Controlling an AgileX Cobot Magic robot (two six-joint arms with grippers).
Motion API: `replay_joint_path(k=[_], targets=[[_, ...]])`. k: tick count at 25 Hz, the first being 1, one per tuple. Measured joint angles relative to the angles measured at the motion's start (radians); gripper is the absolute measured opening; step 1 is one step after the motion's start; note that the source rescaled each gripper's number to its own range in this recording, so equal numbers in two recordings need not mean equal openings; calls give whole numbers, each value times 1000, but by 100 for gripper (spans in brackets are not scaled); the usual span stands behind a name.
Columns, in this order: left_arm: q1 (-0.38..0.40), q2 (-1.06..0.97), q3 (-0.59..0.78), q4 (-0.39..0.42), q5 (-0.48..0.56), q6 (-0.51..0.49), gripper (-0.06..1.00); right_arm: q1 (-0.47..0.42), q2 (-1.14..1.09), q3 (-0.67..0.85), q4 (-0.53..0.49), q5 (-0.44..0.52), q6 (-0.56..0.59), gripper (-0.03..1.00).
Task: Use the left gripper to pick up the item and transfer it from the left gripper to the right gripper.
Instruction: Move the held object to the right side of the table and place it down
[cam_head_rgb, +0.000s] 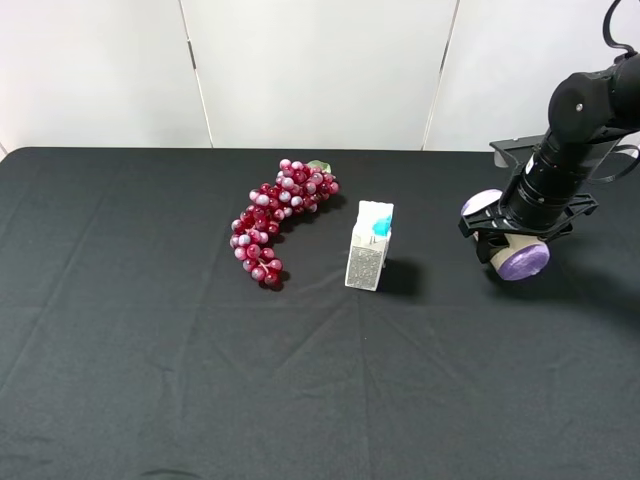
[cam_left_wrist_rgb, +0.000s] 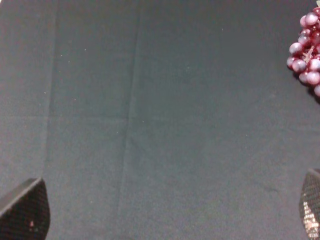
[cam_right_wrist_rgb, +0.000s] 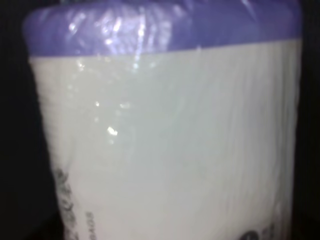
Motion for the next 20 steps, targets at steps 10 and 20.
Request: replay_joint_path(k=[10, 20], targets=[[0, 0, 0, 0, 0, 0, 100, 0, 0, -5, 30, -3, -7, 97], [0, 0, 0, 0, 0, 0, 100, 0, -13, -5, 31, -1, -7, 100]])
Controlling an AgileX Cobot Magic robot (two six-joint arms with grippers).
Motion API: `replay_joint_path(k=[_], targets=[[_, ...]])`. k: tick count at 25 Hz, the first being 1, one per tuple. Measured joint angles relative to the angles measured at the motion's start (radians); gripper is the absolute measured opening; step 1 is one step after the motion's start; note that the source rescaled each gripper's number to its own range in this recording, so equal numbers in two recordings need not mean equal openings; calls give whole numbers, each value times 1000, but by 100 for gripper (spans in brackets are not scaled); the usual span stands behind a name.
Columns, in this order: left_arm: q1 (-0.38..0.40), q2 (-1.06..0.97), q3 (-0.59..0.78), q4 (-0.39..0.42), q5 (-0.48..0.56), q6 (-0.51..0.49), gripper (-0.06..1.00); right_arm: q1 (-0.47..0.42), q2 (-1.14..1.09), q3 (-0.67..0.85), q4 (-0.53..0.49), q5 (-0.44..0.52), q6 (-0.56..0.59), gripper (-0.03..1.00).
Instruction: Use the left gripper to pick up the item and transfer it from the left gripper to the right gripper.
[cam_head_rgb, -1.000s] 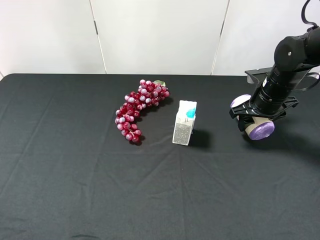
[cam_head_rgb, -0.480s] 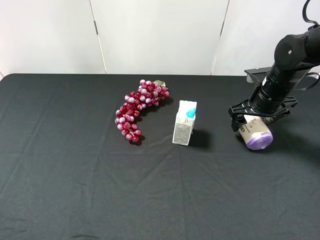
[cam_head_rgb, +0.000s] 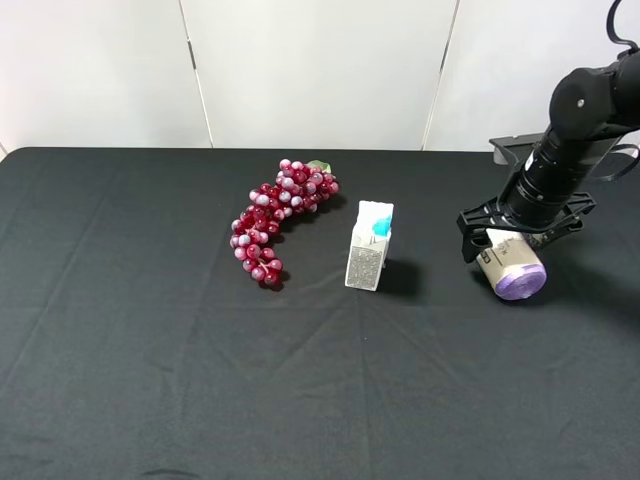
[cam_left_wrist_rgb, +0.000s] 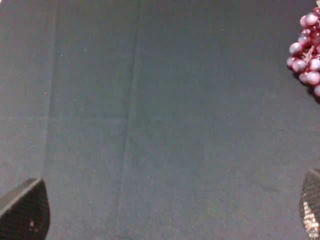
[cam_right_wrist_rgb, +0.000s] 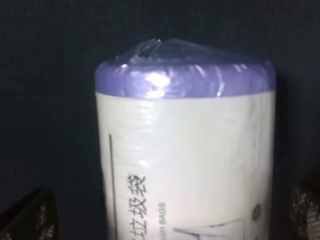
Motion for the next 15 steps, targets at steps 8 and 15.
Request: replay_joint_path(k=[8, 15], targets=[[0, 0, 0, 0, 0, 0, 100, 0, -141, 0, 1, 63, 0, 100], [0, 0, 0, 0, 0, 0, 100, 0, -311, 0, 10, 201, 0, 100]])
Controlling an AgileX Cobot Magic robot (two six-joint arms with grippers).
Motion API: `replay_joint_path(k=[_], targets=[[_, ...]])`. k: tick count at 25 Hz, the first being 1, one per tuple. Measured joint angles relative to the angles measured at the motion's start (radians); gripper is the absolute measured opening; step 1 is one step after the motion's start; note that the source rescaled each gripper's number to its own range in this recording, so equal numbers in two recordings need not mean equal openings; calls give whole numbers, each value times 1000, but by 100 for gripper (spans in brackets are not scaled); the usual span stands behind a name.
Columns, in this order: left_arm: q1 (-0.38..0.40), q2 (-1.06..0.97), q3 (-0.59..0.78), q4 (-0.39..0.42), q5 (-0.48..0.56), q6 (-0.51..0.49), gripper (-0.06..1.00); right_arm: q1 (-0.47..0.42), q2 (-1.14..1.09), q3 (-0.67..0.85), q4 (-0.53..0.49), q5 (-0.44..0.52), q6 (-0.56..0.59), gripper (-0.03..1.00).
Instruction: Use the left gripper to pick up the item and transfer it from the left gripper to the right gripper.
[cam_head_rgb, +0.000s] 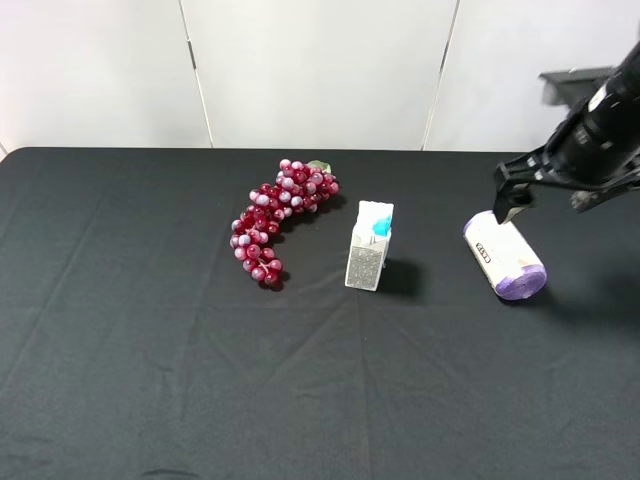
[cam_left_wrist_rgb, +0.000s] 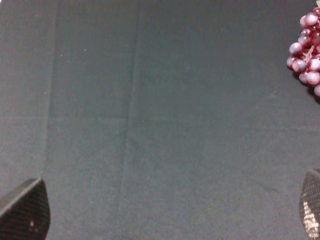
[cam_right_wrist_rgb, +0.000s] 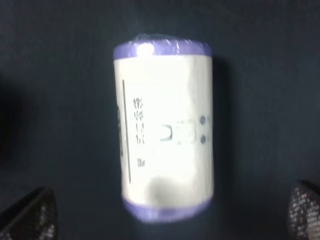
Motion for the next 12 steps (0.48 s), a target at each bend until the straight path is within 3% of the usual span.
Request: replay_joint_path(k=[12], targets=[[0, 0, 0, 0, 0, 0, 100, 0, -384, 0, 23, 319, 3, 100]])
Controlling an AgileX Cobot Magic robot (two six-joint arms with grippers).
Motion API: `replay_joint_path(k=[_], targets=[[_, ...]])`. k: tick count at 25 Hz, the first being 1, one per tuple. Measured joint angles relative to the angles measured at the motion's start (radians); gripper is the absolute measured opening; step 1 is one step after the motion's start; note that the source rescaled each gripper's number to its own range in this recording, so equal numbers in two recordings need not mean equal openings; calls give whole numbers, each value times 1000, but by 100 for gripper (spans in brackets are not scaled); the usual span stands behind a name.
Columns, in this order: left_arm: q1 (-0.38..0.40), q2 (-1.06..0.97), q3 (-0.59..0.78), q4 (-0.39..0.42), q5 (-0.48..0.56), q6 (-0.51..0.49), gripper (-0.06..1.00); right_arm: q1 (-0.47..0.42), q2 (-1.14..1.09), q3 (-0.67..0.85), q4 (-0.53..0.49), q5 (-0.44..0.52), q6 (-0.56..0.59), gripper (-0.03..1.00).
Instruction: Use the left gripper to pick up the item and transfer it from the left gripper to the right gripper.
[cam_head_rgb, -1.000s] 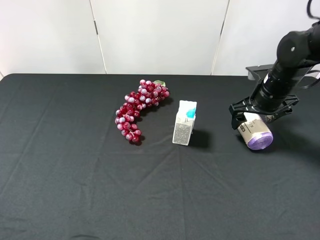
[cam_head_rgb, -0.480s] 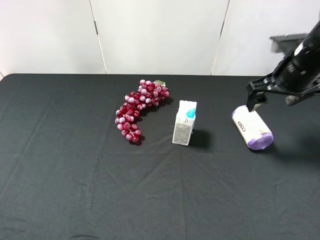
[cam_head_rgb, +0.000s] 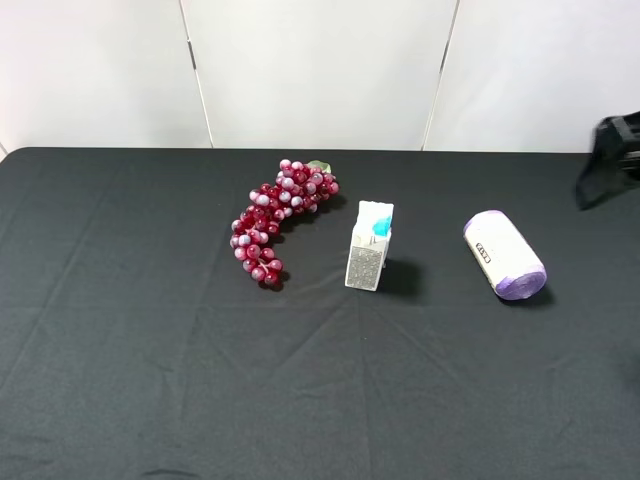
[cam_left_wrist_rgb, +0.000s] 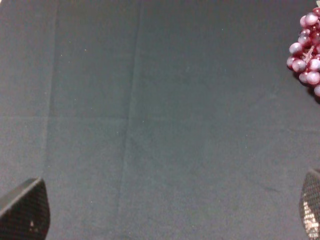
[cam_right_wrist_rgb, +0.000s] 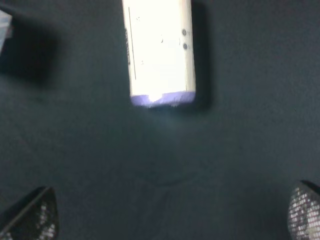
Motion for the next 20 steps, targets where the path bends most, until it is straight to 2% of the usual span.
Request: replay_joint_path(k=[8, 17, 20], targets=[[0, 0, 0, 0, 0, 0, 100, 0, -280, 44, 34, 34, 43, 100], [0, 0, 0, 0, 0, 0, 100, 0, -669, 312, 31, 48, 46, 100], [0, 0, 0, 0, 0, 0, 100, 0, -798, 382, 22, 17, 47, 100]])
